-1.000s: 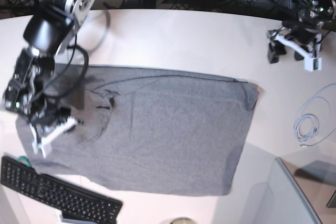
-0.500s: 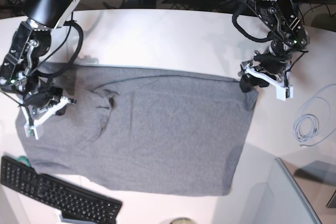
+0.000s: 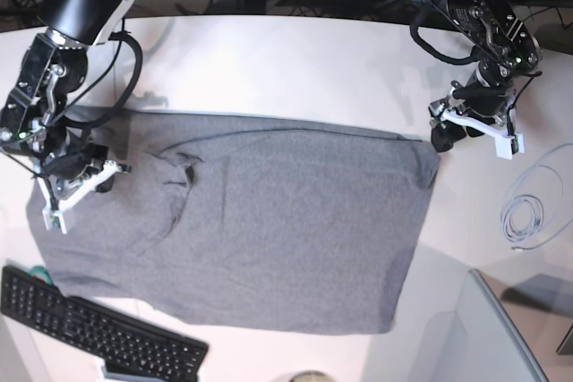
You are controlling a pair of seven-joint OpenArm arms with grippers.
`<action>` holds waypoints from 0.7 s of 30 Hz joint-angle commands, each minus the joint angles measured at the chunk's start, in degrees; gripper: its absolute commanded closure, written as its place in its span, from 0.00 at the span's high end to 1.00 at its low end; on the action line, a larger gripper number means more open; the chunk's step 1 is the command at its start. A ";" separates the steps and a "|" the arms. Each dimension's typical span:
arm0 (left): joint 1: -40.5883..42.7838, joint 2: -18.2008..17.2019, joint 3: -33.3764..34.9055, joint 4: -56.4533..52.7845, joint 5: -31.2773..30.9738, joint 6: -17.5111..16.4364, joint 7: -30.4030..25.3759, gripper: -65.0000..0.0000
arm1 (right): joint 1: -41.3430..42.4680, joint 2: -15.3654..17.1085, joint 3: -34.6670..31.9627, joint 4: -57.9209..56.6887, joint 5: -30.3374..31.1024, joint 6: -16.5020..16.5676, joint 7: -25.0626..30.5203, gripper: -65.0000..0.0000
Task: Layout the t-shirt on the table in an organized manner, then fold the t-shirt properly
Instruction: 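Lower the left gripper to the shirt corner and grasp it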
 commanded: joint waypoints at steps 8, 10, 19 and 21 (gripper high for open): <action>-3.32 0.08 1.94 0.27 -0.74 -0.48 -1.19 0.70 | 1.08 0.32 -0.16 0.79 0.71 0.45 1.15 0.00; -3.93 -0.19 3.26 -2.36 -0.65 -0.39 -1.19 0.70 | 1.08 0.32 -0.16 0.79 0.71 0.45 1.15 0.00; -5.87 -0.10 3.52 -5.70 -0.92 -0.39 -1.19 0.42 | 1.08 0.32 0.10 0.79 0.71 0.45 1.15 0.00; -5.87 -0.10 3.61 -5.70 -0.92 -0.39 -1.19 0.37 | 1.08 0.32 0.10 0.79 0.71 0.45 1.15 0.00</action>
